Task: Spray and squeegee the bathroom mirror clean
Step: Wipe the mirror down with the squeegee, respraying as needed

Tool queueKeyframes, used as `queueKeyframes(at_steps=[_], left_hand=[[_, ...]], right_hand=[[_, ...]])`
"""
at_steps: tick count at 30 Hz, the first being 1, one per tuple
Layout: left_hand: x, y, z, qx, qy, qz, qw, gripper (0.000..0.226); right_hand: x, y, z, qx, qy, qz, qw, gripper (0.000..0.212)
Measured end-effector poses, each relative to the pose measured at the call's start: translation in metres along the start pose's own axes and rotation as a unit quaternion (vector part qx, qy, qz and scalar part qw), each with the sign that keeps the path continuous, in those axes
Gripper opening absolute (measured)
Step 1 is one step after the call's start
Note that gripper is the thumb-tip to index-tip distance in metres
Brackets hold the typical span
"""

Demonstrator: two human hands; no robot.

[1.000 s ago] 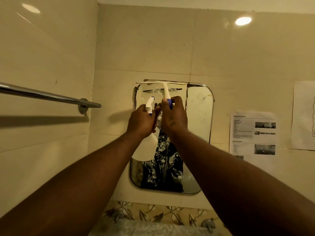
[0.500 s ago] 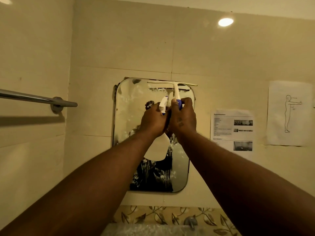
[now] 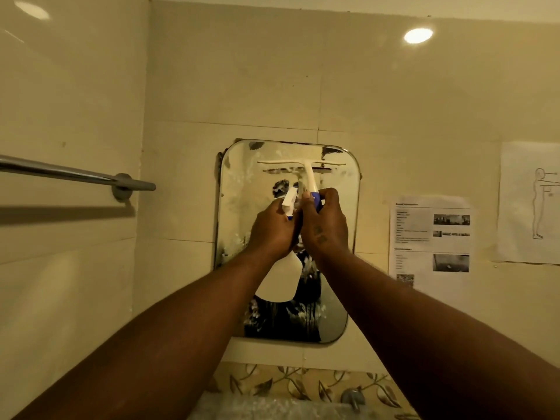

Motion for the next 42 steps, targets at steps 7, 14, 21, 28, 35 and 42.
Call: queueKeyframes(at_steps=[7,14,21,28,35,42], left_hand=[[-0.058,-0.03,0.006,-0.029,0.032,-0.019,0.999,0.04],[-0.089,-0.055,0.016,-0.056,0.059,-0.035,0.996,0.038],[-0.07,-0.066,0.027,-0.056,0.029,-0.014,0.998,0.044],[-0.014,-0.041,0.032,-0.033,-0.03,0.018,0.999,0.042],[0.046,-0.019,0.048,-0.003,-0.08,0.057,0.995,0.037],[0.065,-0.029,0.057,-0.032,-0.097,0.084,0.991,0.035]], right_hand=[[0.059,-0.02,0.027,-0.026,-0.021,-0.011,0.999,0.02],[0.093,-0.028,0.052,-0.023,-0.032,-0.002,0.999,0.028],[0.08,-0.011,0.065,-0.019,-0.023,0.031,0.999,0.032],[0.026,0.012,0.054,0.003,0.017,0.054,0.998,0.03],[-0.033,0.042,0.047,0.035,0.042,0.071,0.996,0.023],[-0.045,0.059,0.055,0.038,0.028,0.049,0.998,0.018]])
Point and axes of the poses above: each hand's wrist, its own z-axis away from the middle knuckle, its own x-axis out of the palm, y = z × x, the point moved 1 cm from there along -z, towards the middle knuckle, and after that the axes turned 8 degrees about -x, right-handed, at the moved point
